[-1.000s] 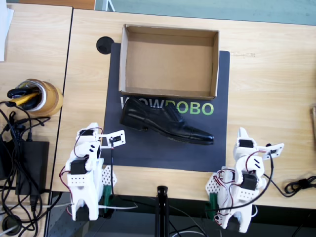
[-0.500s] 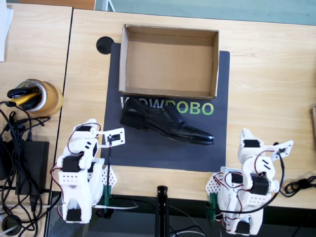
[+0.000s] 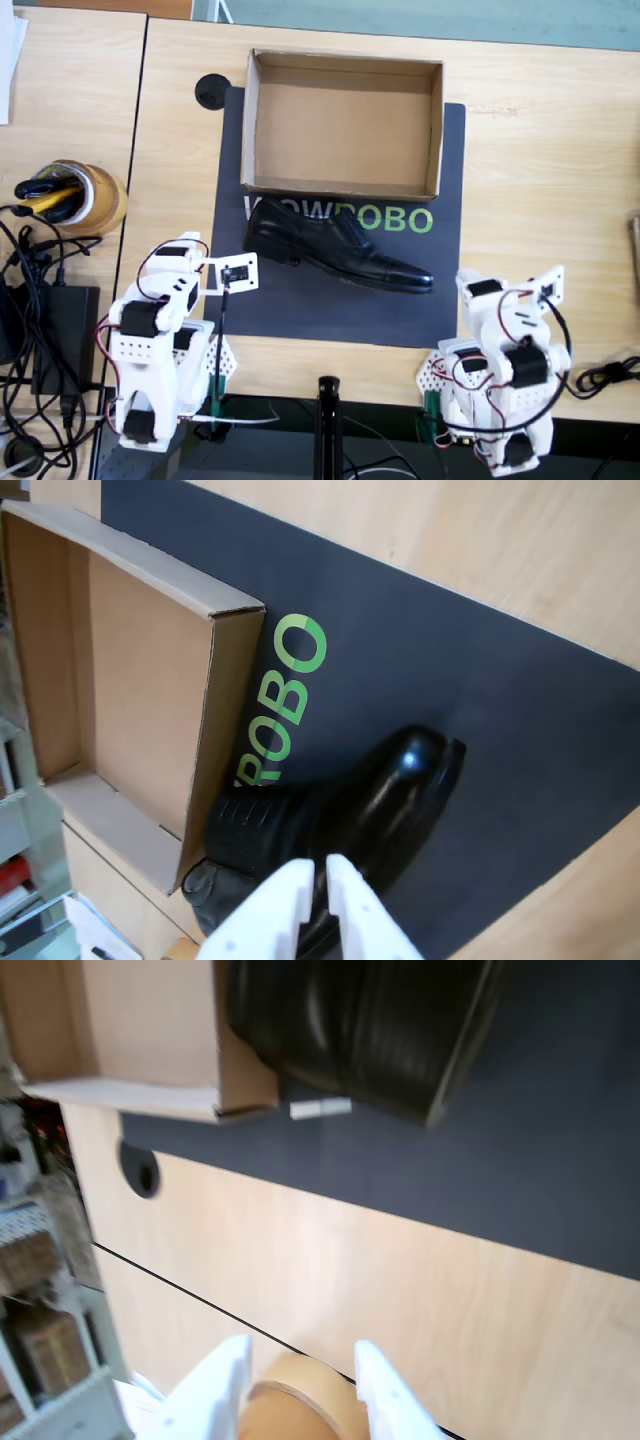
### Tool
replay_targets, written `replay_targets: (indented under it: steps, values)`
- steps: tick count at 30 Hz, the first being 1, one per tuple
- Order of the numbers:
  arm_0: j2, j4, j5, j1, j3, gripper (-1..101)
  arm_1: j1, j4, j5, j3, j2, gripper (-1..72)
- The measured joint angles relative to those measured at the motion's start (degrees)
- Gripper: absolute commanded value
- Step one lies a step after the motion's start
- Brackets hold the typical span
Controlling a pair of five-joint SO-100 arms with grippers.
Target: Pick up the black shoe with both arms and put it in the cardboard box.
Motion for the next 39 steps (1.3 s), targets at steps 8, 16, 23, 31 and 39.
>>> replay_targets:
  steps: [8,16,23,31,39]
  values:
    - [-0.8,2.8,-4.2,5.6,-0.6,34,-6.9,2.0,2.5,-0.7,-2.8,2.0]
    - [-3.4,6.9,-12.4,14.7,-5.2,41,-7.5,2.1,2.3,-1.2,-5.9,2.3]
    - [-8.6,7.2,-16.6,18.7,-12.7,27,-8.2,2.1,2.7,-1.5,-6.1,2.2]
    - [-7.9,7.2,-17.9,22.9,-15.6,0,-8.1,2.1,2.7,-1.8,-6.2,0.0]
    - [-10.1,7.8,-17.6,23.1,-15.8,0,-8.1,2.1,2.7,-1.8,-5.9,0.3]
